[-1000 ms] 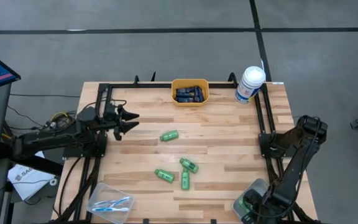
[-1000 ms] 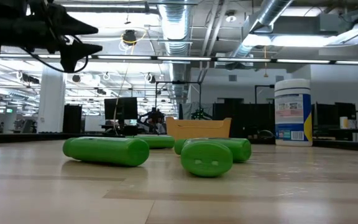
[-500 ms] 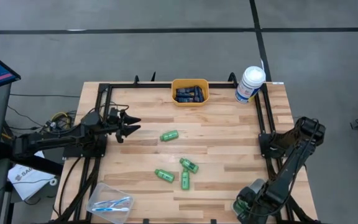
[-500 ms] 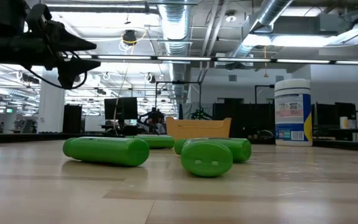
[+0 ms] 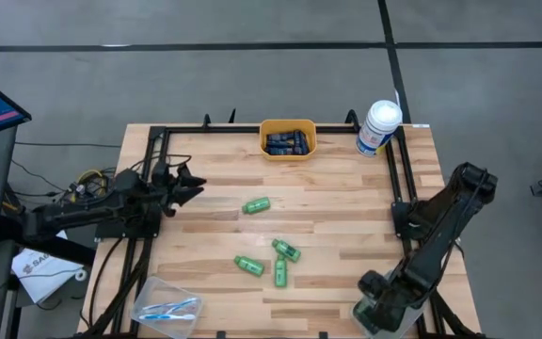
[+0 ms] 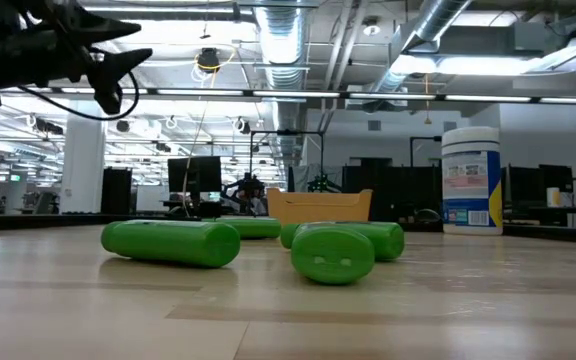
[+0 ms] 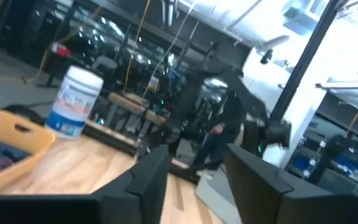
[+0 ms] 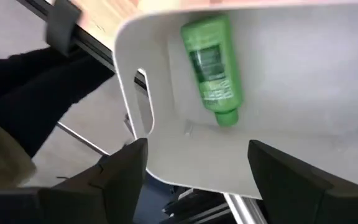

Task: Pick & Place Travel size toiletries
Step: Put the shampoo into the white bin

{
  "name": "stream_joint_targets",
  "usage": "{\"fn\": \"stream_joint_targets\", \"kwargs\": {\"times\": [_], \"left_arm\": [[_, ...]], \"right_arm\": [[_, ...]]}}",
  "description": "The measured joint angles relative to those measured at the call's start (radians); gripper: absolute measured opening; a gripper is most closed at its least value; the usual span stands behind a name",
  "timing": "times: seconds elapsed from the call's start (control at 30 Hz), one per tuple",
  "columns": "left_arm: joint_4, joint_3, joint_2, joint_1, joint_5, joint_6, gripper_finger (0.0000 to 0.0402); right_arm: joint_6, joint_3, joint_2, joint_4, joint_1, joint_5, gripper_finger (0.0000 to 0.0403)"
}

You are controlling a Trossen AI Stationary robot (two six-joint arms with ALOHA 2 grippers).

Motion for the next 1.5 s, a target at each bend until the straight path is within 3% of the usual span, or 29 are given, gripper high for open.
{"fn": "stream_joint_targets", "kwargs": {"times": [0.2, 0.5, 0.9, 1.23, 1.5], "left_arm": [[-0.187, 0.0, -0.036, 0.0, 0.017, -0.007, 0.0099], [-0.188, 0.0, -0.092, 0.0, 0.018, 0.01, 0.0007], [-0.457, 0.001, -0.25, -0.007, -0.019, 0.079, 0.0], [-0.468, -0.008, -0.243, -0.092, -0.163, 0.145, 0.0], [-0.473, -0.012, -0.205, -0.172, -0.274, 0.161, 0.0001]], "right_arm": [[-0.106, 0.0, -0.093, -0.116, -0.074, 0.091, 0.0269], [-0.591, 0.0, -0.067, -0.127, -0.386, 0.132, 0.0269], [-1.183, 0.04, 0.066, 0.028, -0.766, 0.206, 0.0269], [-1.752, 0.386, 0.325, 0.069, -0.922, 0.21, 0.0269], [-2.024, 0.768, 0.602, 0.052, -0.951, 0.208, 0.0269]]}}
